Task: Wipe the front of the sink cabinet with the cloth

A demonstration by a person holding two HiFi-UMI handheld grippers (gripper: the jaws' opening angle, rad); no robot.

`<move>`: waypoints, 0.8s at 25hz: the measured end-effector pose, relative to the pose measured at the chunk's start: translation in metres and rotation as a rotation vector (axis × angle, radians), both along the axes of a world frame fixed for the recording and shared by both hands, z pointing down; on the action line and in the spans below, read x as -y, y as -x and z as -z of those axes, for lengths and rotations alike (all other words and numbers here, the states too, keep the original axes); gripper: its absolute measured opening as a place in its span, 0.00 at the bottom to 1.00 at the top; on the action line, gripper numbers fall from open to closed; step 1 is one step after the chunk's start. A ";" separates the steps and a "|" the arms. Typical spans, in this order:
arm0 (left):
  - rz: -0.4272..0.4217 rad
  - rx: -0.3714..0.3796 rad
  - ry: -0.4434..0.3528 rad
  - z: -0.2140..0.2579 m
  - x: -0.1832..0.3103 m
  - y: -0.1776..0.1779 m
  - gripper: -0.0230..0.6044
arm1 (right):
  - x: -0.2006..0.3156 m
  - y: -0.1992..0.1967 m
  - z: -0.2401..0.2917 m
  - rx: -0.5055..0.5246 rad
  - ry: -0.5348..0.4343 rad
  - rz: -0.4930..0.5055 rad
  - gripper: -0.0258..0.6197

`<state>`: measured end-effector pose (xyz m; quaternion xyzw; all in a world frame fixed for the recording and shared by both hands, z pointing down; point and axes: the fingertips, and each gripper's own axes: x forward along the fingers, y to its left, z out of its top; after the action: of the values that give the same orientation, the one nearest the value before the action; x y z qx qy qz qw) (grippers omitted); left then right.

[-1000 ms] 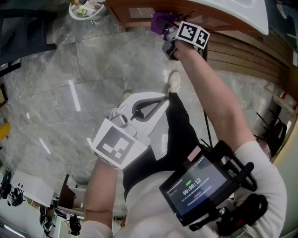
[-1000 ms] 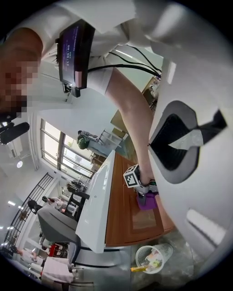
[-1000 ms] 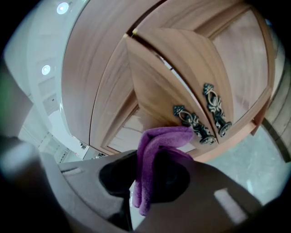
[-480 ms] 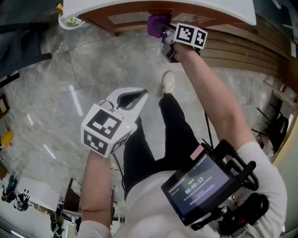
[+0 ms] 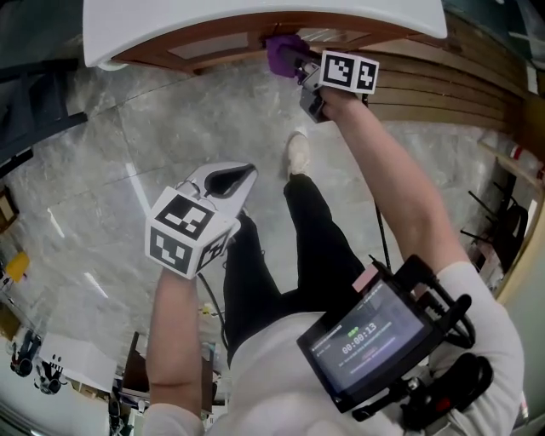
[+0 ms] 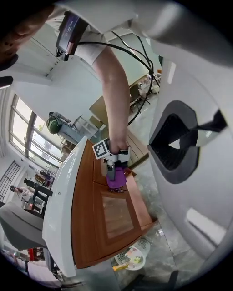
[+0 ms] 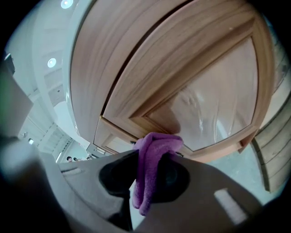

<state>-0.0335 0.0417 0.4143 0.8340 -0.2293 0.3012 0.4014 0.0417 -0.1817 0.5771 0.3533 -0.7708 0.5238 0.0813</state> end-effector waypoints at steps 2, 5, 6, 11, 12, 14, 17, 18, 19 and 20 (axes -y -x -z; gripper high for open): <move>-0.002 0.007 0.003 -0.001 0.004 -0.008 0.05 | 0.002 -0.014 -0.002 -0.007 0.002 -0.001 0.13; -0.006 0.019 0.012 -0.006 0.010 -0.018 0.05 | 0.008 -0.039 -0.006 -0.016 0.008 -0.033 0.13; -0.008 0.023 0.014 -0.007 0.012 -0.021 0.05 | 0.010 -0.049 -0.008 -0.020 0.011 -0.050 0.13; -0.001 0.040 0.015 -0.014 0.022 -0.038 0.05 | 0.019 -0.102 -0.017 -0.046 0.015 -0.103 0.13; -0.001 0.041 0.016 -0.015 0.023 -0.042 0.05 | 0.020 -0.112 -0.019 -0.054 0.016 -0.111 0.13; 0.001 0.042 0.018 -0.018 0.026 -0.048 0.04 | 0.021 -0.132 -0.022 -0.068 0.018 -0.131 0.13; 0.010 0.043 0.022 -0.021 0.030 -0.059 0.05 | 0.023 -0.161 -0.026 -0.095 0.021 -0.149 0.13; 0.012 0.043 0.023 -0.021 0.031 -0.062 0.05 | 0.024 -0.170 -0.027 -0.103 0.021 -0.154 0.13; 0.012 0.043 0.023 -0.022 0.033 -0.066 0.05 | 0.025 -0.179 -0.028 -0.110 0.021 -0.161 0.13; 0.012 0.043 0.023 -0.023 0.034 -0.069 0.05 | 0.026 -0.187 -0.028 -0.114 0.023 -0.169 0.13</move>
<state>0.0358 0.0074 0.4369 0.8214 -0.2392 0.3192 0.4076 0.2290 -0.2073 0.6051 0.4453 -0.7264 0.5165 0.0845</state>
